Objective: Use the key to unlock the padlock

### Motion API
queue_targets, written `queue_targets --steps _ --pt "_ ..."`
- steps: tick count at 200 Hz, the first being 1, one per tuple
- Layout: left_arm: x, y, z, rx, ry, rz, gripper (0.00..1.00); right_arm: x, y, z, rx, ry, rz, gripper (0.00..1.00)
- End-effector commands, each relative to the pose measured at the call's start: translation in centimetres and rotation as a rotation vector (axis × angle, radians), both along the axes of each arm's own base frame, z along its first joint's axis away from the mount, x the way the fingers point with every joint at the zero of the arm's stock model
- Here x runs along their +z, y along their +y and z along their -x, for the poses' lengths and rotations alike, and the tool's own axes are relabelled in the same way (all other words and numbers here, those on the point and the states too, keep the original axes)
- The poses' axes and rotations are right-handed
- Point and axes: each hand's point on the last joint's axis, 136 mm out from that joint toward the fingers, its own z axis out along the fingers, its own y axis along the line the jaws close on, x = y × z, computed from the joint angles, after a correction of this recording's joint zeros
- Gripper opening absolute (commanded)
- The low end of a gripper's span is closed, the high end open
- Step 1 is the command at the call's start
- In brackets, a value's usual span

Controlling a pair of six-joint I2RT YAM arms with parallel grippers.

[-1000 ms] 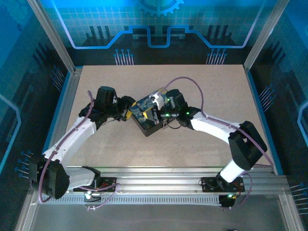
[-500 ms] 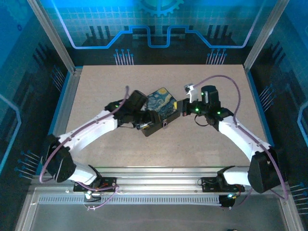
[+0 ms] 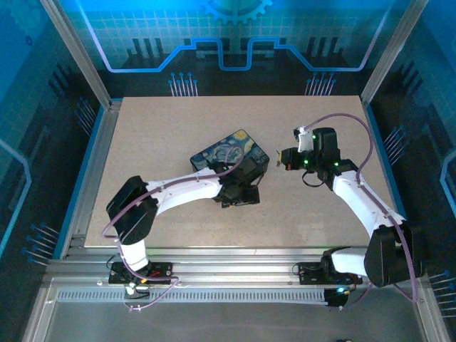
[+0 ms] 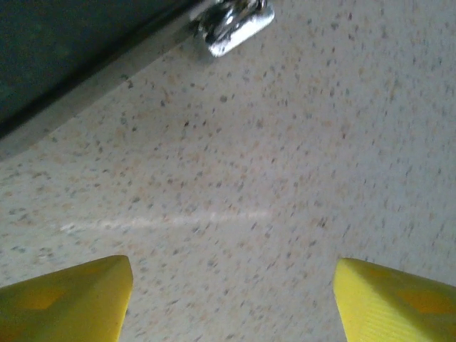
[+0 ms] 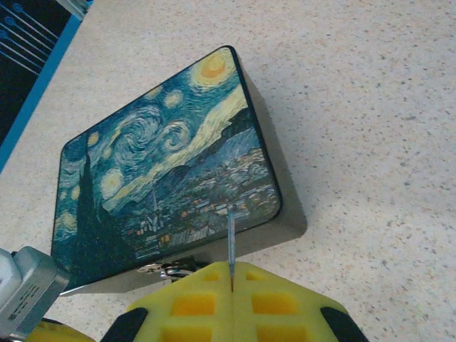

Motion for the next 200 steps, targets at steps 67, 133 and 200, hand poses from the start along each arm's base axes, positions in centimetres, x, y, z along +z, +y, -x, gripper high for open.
queue_targets --steps 67,133,200 --pt "-1.8 0.0 -5.9 0.422 -0.231 -0.165 0.72 1.8 -3.1 0.2 -0.084 -0.047 0.029 0.00" --pt "-2.7 0.5 -6.6 0.514 -0.295 -0.299 0.64 2.7 -2.9 0.4 -0.063 -0.076 -0.014 0.00" --pt "-4.4 0.5 -7.1 0.521 -0.301 -0.358 0.60 3.3 -3.4 0.3 -0.090 -0.092 0.004 0.00"
